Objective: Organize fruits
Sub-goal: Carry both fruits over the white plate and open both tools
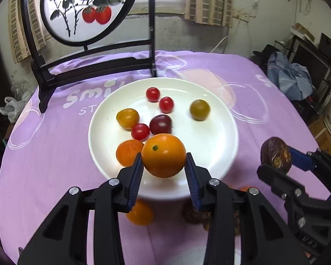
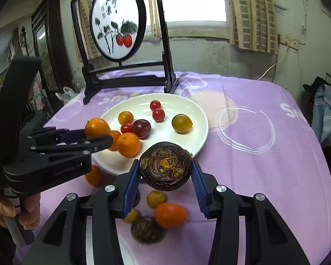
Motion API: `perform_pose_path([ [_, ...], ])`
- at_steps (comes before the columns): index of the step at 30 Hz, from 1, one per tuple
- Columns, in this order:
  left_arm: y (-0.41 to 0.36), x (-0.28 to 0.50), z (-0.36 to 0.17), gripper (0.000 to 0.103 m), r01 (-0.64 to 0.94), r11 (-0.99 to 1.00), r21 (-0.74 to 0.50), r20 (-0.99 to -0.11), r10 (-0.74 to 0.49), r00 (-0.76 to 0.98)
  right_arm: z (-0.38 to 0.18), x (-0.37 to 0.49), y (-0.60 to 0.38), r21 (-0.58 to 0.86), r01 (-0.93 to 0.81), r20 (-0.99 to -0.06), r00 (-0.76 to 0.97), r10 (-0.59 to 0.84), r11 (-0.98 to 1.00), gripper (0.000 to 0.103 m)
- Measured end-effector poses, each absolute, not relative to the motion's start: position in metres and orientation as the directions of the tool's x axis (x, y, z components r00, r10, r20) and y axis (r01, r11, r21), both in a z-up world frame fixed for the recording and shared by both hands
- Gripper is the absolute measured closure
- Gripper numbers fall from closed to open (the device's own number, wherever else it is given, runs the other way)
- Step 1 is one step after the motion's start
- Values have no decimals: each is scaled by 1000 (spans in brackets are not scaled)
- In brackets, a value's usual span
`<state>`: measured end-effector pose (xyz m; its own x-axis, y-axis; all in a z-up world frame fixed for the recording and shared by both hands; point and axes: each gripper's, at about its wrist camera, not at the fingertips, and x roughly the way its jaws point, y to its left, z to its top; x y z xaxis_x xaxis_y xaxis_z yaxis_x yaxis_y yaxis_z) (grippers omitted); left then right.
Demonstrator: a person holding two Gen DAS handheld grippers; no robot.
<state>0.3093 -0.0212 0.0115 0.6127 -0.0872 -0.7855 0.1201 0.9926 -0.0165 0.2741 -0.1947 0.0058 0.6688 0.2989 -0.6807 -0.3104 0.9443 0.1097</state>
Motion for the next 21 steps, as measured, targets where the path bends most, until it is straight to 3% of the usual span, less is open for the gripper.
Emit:
perform_pose_path([
  [6,-21,344,-10,66,62,998,30,-798,-13,603,-24,315,-176,50,-299,-741,628,236,953,56],
  [11,-19,360,-16,66,42,999,3,-805,-23,594,-38,325,-164,5,-309,-743,635,210,951,54],
  [13,-20,365,-17,65,32,999,6,-805,-13,593,-38,327,-161,12,-319,-744,631,221,948,48],
  [15,-21,366,-13,35,29,999,-14,-798,-28,602,-36,326,-161,21,-311,-734,640,225,950,42],
  [21,-25,339,13,26,44,999,-19,-753,-43,657,-23,307,-168,65,-305,-711,654,259,950,42],
])
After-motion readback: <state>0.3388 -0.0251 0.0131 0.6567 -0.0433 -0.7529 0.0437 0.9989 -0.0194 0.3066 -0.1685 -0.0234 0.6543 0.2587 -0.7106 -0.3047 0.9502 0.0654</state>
